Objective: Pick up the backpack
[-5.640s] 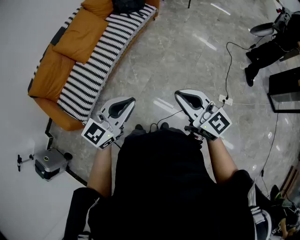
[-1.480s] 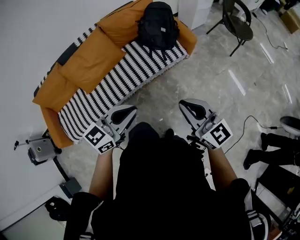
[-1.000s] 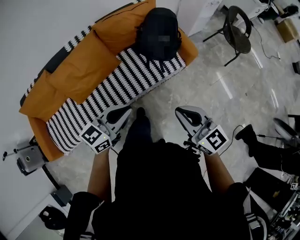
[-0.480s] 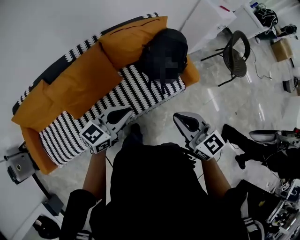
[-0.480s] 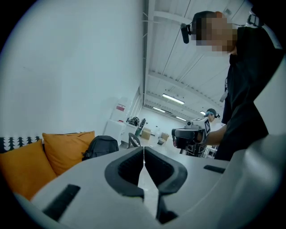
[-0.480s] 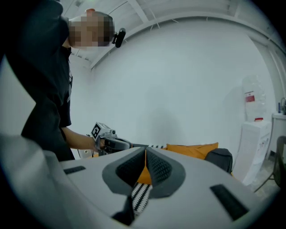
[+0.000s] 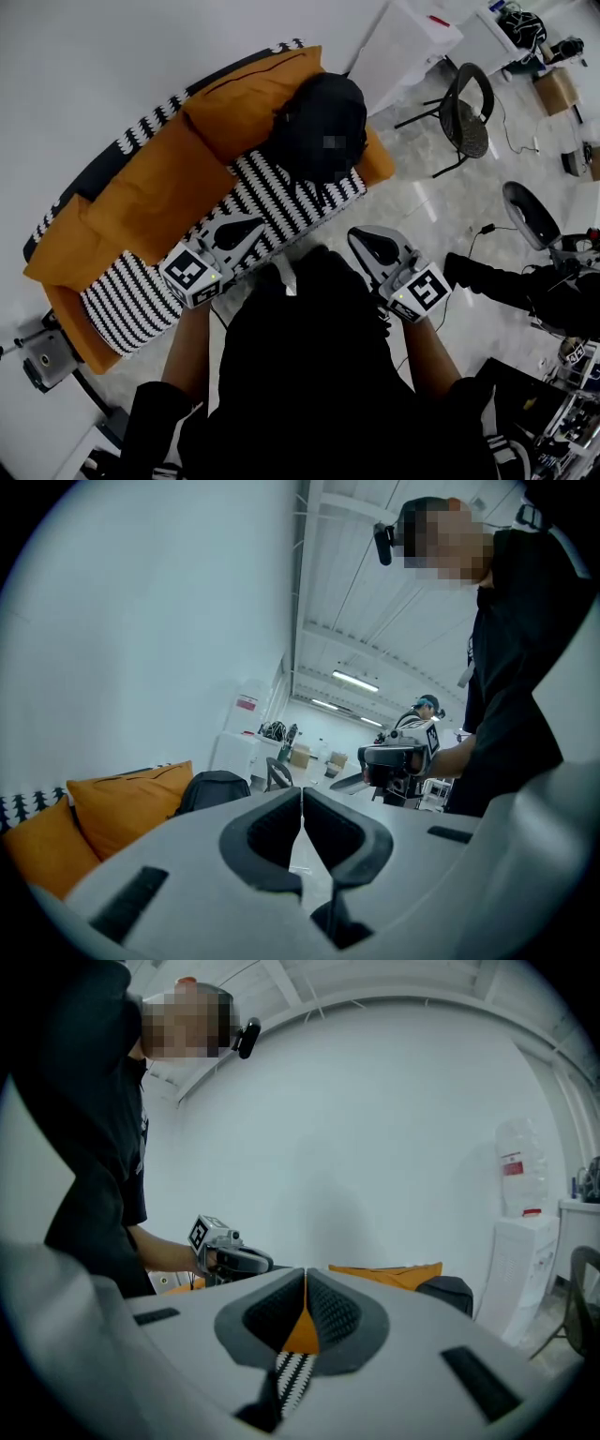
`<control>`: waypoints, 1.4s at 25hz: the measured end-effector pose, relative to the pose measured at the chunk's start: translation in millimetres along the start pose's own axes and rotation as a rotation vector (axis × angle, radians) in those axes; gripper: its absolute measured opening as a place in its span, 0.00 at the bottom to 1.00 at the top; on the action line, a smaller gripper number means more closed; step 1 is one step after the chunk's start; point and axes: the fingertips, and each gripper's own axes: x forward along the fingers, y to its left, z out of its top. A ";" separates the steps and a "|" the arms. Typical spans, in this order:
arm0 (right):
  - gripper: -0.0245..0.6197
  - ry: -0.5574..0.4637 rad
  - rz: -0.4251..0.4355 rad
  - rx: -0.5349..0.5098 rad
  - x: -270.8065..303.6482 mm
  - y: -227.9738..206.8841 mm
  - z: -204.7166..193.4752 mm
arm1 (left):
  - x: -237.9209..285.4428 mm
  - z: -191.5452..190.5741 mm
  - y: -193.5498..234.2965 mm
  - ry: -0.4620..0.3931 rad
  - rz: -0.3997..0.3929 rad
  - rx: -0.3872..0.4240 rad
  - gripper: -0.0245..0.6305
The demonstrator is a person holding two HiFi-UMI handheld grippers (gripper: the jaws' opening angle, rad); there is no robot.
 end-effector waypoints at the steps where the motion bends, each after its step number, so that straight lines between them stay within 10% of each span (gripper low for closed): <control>1: 0.08 -0.003 0.001 0.005 1.9 -8.2 -1.3 | 5.5 1.5 4.0 0.004 0.002 0.005 0.07; 25: 0.08 -0.005 0.237 0.237 62.8 -262.9 -67.4 | 198.2 39.4 136.5 0.121 0.217 -0.009 0.07; 35: 0.08 -0.009 0.128 0.252 93.1 -331.9 -101.1 | 250.2 34.7 196.9 0.160 0.198 0.018 0.07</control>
